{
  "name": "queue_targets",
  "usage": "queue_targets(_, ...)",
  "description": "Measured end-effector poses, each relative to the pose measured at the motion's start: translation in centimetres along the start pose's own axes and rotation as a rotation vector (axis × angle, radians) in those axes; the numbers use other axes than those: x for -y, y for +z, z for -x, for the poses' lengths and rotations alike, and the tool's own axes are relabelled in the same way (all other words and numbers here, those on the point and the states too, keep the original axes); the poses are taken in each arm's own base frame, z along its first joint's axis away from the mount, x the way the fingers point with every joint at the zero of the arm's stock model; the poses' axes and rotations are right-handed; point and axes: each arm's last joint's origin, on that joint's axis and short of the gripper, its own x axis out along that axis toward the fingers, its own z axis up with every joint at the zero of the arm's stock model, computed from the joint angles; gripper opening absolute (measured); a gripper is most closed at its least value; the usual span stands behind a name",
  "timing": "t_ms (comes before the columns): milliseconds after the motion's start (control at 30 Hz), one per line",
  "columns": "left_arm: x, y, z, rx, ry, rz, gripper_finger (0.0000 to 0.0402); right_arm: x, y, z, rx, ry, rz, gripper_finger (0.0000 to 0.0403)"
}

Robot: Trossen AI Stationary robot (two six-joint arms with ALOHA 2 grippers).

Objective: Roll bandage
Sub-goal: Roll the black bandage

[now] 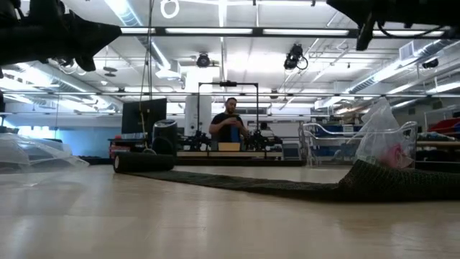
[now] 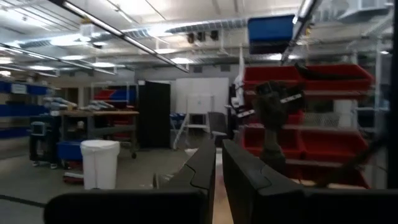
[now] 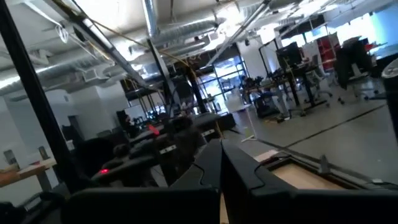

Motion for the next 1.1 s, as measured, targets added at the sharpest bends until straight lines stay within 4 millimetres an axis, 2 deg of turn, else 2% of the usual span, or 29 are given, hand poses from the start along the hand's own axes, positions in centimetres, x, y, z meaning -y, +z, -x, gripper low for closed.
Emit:
queue_targets(100,0.0,0.2,0.0,0.022,0.003,0.008,0.0037,-0.6,0.3,-1.2,-0.013,0.005,-0.022,0.0001)
queue_targets(200,0.0,0.3,0.0,0.026,0.000,0.052,0.0037,-0.7,-0.1,-2.3,-0.100,-0.003,-0.122,0.0001)
queue_targets(333,0.0,0.2,0.0,0.024,-0.001,0.062,0.0037,-1.9,0.1,-4.3,-0.196,0.114,-0.259,0.0016)
queue_targets(433,0.0,0.2,0.0,0.024,0.007,0.061,0.0037,-3.5,0.1,-6.2,-0.256,0.151,-0.200,0.0022)
queue_targets(500,0.0,0.2,0.0,0.024,0.009,0.061,0.0037,-4.8,0.3,-7.6,-0.273,0.178,-0.122,0.0015)
queue_targets(600,-0.1,0.2,0.0,0.026,0.032,0.062,0.0037,-6.3,1.0,-9.8,-0.274,0.211,-0.094,0.0003)
queue_targets(700,-0.1,0.3,0.0,0.036,0.035,0.064,0.0037,-6.7,0.8,-11.2,-0.429,0.145,-0.087,0.0004)
queue_targets(833,-0.1,0.5,0.0,0.048,0.034,0.071,0.0037,-5.8,-1.2,-11.3,-0.739,0.015,-0.117,0.0003)
queue_targets(967,-0.1,0.5,0.0,0.047,0.035,0.071,0.0037,-5.3,-3.1,-10.9,-0.964,0.016,-0.239,0.0020)
queue_targets(1100,-0.1,0.5,0.0,0.047,0.035,0.073,0.0037,-5.4,-5.1,-10.0,-1.134,-0.059,-0.263,0.0026)
